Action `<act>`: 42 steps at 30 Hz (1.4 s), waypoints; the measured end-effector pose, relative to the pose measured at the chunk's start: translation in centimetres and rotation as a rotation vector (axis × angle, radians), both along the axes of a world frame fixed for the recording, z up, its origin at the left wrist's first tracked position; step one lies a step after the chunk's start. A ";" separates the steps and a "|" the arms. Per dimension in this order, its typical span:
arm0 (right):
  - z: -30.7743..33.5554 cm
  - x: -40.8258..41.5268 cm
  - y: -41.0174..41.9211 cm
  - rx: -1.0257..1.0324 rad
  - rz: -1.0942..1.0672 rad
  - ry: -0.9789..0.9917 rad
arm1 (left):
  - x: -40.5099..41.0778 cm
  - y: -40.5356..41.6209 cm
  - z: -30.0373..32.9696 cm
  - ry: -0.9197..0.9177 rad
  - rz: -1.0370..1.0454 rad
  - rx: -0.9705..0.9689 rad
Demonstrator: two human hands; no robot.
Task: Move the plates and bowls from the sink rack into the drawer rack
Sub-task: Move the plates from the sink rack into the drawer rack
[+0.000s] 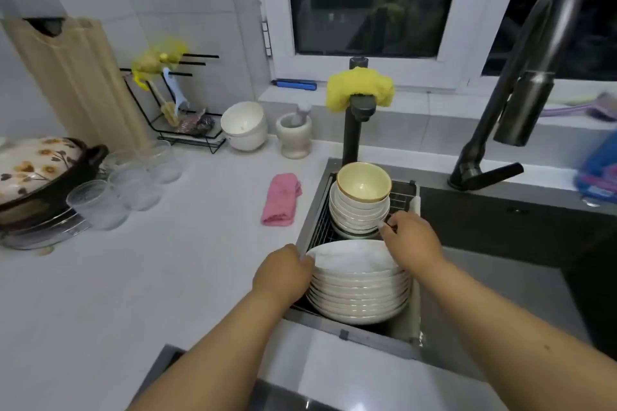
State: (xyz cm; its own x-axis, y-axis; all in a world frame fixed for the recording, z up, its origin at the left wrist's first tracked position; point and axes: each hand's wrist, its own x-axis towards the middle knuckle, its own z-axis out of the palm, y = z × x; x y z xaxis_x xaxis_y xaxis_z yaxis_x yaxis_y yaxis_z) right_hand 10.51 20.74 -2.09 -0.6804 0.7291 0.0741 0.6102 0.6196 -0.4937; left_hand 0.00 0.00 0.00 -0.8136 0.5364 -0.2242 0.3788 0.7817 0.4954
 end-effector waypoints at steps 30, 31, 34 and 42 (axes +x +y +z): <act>-0.3 1.3 -2.6 0.425 0.673 0.335 | 0.5 3.6 0.1 -0.437 0.472 0.233; 0.1 1.2 -2.5 0.437 0.677 0.352 | 0.7 3.6 0.6 -0.462 0.488 0.270; 1.5 1.2 -2.4 0.431 0.707 0.391 | 1.2 3.5 1.9 -0.553 0.539 0.338; 7.0 1.2 -3.8 0.472 0.870 0.460 | 2.6 1.4 5.6 -1.007 0.732 0.574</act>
